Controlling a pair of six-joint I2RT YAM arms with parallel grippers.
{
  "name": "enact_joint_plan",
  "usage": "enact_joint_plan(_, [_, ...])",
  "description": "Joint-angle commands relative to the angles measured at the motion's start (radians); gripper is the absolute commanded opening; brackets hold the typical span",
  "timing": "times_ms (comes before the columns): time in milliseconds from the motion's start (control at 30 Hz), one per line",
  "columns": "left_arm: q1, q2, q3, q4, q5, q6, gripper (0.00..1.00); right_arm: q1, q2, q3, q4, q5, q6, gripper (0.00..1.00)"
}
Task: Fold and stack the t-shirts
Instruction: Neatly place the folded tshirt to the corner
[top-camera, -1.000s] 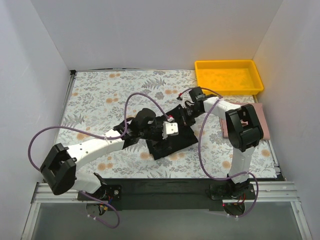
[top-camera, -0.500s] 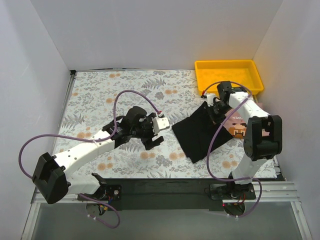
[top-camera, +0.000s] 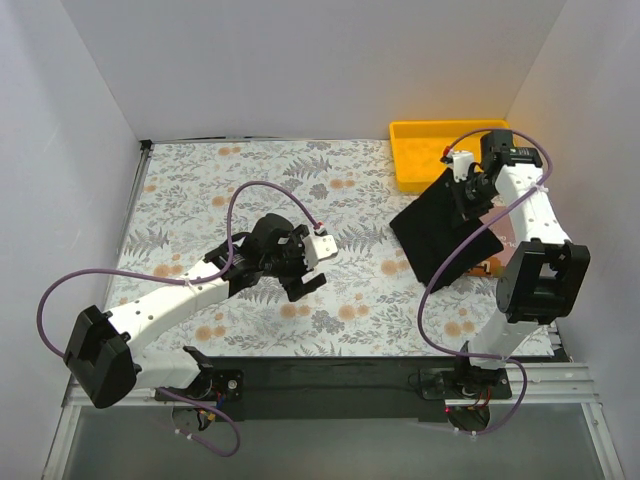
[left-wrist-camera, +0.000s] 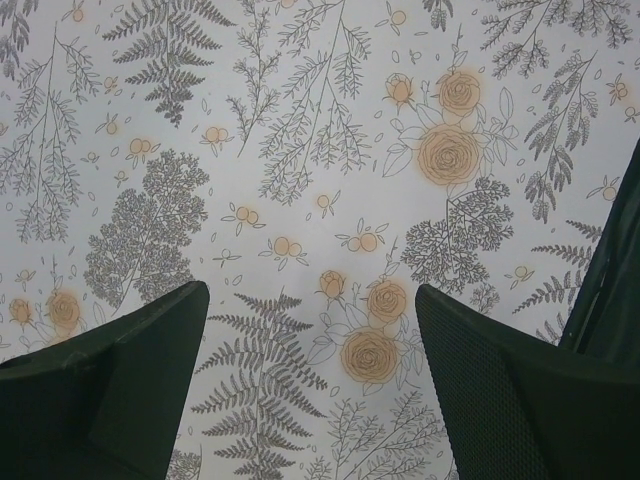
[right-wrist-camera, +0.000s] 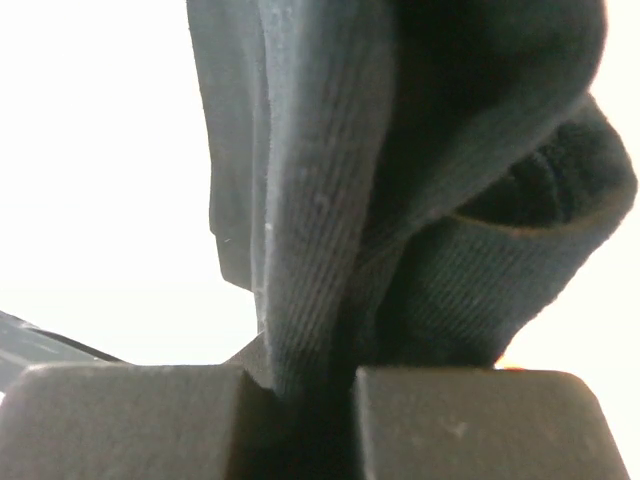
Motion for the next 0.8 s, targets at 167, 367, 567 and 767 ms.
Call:
enact_joint_plan(167, [0.003, -0.053, -0.018, -0.018, -0.034, 0.012, 0.85, -0.040, -0.029, 0.132, -0.098, 0.039, -0.041, 0.01])
enact_joint_plan(367, [0.003, -0.073, -0.037, -0.025, -0.048, 0.009, 0.85, -0.041, -0.074, 0.162, -0.127, 0.033, -0.037, 0.01])
enact_joint_plan(567, [0.003, -0.084, -0.035, -0.035, -0.051, 0.010, 0.85, -0.069, -0.103, 0.157, -0.133, 0.033, -0.035, 0.01])
enact_joint_plan(767, [0.003, -0.078, -0.040, -0.038, -0.050, 0.013, 0.85, -0.136, -0.046, 0.203, -0.150, 0.002, -0.055, 0.01])
